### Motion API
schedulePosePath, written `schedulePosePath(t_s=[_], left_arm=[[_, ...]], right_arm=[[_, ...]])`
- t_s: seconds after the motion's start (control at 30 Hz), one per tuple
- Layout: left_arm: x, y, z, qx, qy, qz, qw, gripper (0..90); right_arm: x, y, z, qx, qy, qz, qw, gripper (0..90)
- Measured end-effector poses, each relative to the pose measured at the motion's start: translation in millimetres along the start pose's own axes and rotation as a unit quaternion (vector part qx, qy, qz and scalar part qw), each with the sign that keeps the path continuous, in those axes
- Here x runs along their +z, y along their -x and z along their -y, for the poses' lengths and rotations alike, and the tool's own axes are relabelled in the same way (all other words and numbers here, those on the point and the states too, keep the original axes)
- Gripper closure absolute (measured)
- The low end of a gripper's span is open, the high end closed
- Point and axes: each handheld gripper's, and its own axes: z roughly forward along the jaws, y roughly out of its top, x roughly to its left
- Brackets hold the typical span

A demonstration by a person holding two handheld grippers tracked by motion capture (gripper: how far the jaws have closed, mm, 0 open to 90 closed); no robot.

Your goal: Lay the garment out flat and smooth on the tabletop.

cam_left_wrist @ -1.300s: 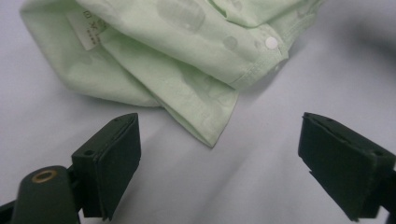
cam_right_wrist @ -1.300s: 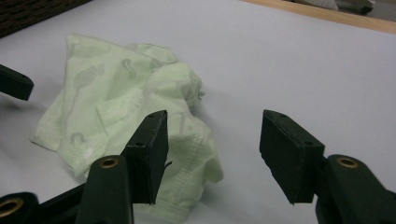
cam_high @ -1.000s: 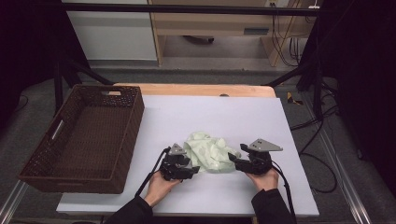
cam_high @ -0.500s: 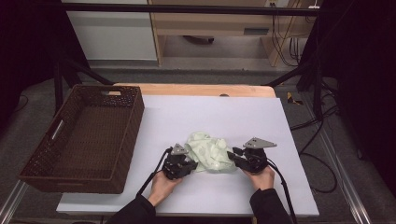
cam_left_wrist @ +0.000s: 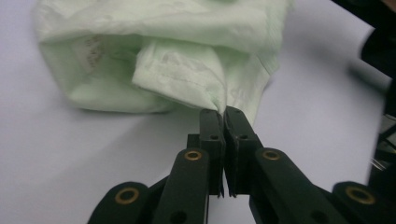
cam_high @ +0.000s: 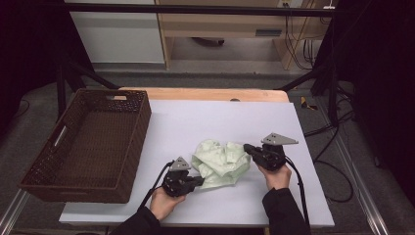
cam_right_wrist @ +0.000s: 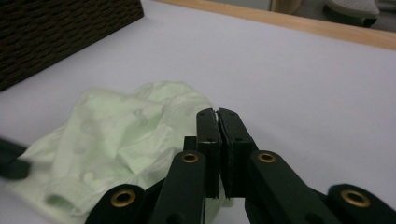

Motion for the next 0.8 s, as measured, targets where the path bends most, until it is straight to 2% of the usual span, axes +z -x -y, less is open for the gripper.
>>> schedulePosePath(t_s=[0.13,0.27,0.3,0.37,0.43,0.5,0.57,0.6,0.73,0.8], left_arm=[[0.2,13.9,2.6,0.007,-0.002,0.026,0.9996,85.9],[8.8,22.1,5.2,0.018,-0.012,0.031,0.9993,84.6],[10.1,22.3,5.7,0.022,-0.015,0.028,0.9993,82.2],[8.5,20.8,5.0,0.026,-0.013,0.016,0.9995,69.8],[2.1,16.6,2.4,0.025,0.0,0.008,0.9996,57.1],[-4.7,10.1,-1.2,0.03,0.014,0.001,0.9995,43.5],[-10.0,2.3,-6.3,0.021,0.019,-0.011,0.9995,33.7],[-12.7,-2.6,-9.0,0.02,0.03,-0.02,0.9992,29.1],[-17.4,-20.9,-19.8,0.013,0.035,-0.052,0.9979,23.4],[-17.7,-32.3,-25.0,0.0,0.038,-0.065,0.9972,22.5]], right_arm=[[13.4,5.8,-9.2,-0.007,-0.006,0.03,0.9995,87.9],[29.5,14.5,-7.4,0.004,-0.022,0.056,0.9982,86.7],[31.9,16.2,-6.0,0.004,-0.029,0.062,0.9976,85.4],[35.7,19.8,-3.1,0.012,-0.044,0.075,0.9961,78.3],[33.2,20.7,-1.5,0.012,-0.043,0.086,0.9953,70.3],[25.0,20.7,-1.8,0.021,-0.027,0.079,0.9963,60.3],[16.6,18.7,-2.5,0.028,-0.016,0.076,0.9966,53.1],[12.1,17.1,-2.7,0.025,-0.014,0.073,0.9969,50.5],[-4.0,8.3,1.5,0.01,-0.009,0.064,0.9979,41.9],[-10.0,3.4,6.1,0.007,-0.007,0.057,0.9983,37.1]])
